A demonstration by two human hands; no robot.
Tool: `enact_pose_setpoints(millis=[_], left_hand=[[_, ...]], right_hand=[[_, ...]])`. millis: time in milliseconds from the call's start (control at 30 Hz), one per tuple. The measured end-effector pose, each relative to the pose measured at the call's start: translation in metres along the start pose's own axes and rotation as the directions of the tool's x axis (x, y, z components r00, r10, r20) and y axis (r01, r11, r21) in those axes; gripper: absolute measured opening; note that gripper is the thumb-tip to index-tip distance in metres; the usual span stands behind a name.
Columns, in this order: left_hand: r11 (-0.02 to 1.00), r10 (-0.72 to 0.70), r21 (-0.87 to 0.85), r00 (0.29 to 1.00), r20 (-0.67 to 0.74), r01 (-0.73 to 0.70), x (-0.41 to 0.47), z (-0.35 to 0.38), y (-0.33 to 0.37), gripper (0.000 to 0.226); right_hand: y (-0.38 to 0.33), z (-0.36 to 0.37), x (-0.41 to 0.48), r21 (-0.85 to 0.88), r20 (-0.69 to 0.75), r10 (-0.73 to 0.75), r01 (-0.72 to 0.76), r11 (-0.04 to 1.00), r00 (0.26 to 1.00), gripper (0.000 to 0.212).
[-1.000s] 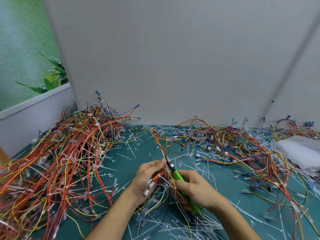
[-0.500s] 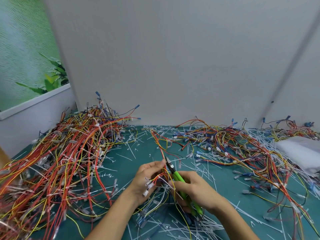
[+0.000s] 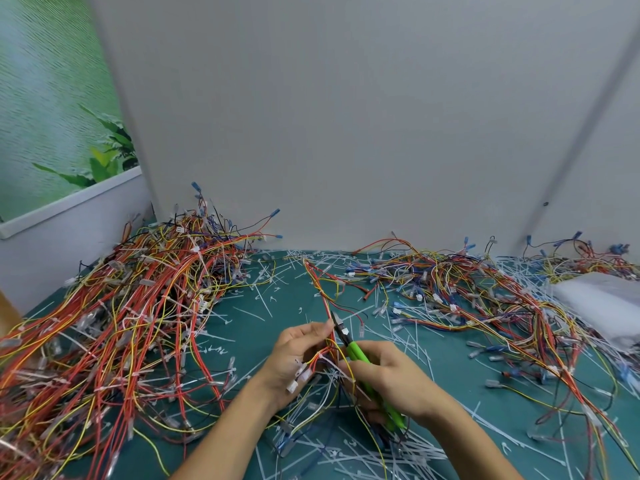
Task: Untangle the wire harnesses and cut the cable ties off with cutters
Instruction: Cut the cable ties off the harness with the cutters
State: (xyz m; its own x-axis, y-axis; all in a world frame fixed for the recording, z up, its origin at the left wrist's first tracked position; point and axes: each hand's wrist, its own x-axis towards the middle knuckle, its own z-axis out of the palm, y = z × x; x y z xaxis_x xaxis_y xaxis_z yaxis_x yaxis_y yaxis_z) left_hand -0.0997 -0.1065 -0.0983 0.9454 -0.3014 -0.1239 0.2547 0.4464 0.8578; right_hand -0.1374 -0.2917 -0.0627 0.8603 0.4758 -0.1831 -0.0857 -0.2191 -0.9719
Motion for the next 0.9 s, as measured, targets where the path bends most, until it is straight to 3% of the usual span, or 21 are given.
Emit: enact_pose_setpoints(millis=[100,267,433,600,667,767,900], left_hand=[[1.0,0.007,-0.028,1.0,0.028,-0.007,-0.001,0.002,-0.001,0.02],[0.99,0.025,-0.142,1.0,0.005,-0.024,0.002,0.0,-0.001,0.023],[0.906,0.009,-0.421,0.999,-0.047,-0.029,0.004,-0.001,0.004,0.012],[0.869,0.019,-0.493,0.998,-0.058,-0.046,0.003,0.002,0.008,0.013],[0.85,0.012,-0.525,0.999,-0.039,-0.031,0.002,0.003,0.01,0.016],[0.833,-0.002,-0.553,0.999,-0.045,-0.023,0.0,0.0,0.013,0.014],[0.849,-0.067,-0.529,0.992,-0.104,0.002,0.0,0.0,0.013,0.017]], right_hand=[[0.001,0.001,0.003,0.053,-0.026,-0.015,0.016,0.998,1.0,0.014],[0.004,-0.013,0.005,0.255,-0.114,0.033,-0.002,0.967,0.993,0.053],[0.001,-0.029,-0.001,0.355,0.052,-0.124,0.097,0.93,0.991,0.061],[-0.001,-0.037,-0.006,0.561,0.147,-0.297,0.168,0.811,0.944,0.066],[-0.001,-0.04,-0.007,0.666,0.095,-0.349,0.2,0.718,0.932,0.071],[-0.003,-0.042,-0.006,0.776,-0.096,-0.371,0.304,0.553,0.923,0.067],[-0.008,-0.041,-0.003,0.73,-0.383,-0.316,0.494,0.473,0.868,0.047]])
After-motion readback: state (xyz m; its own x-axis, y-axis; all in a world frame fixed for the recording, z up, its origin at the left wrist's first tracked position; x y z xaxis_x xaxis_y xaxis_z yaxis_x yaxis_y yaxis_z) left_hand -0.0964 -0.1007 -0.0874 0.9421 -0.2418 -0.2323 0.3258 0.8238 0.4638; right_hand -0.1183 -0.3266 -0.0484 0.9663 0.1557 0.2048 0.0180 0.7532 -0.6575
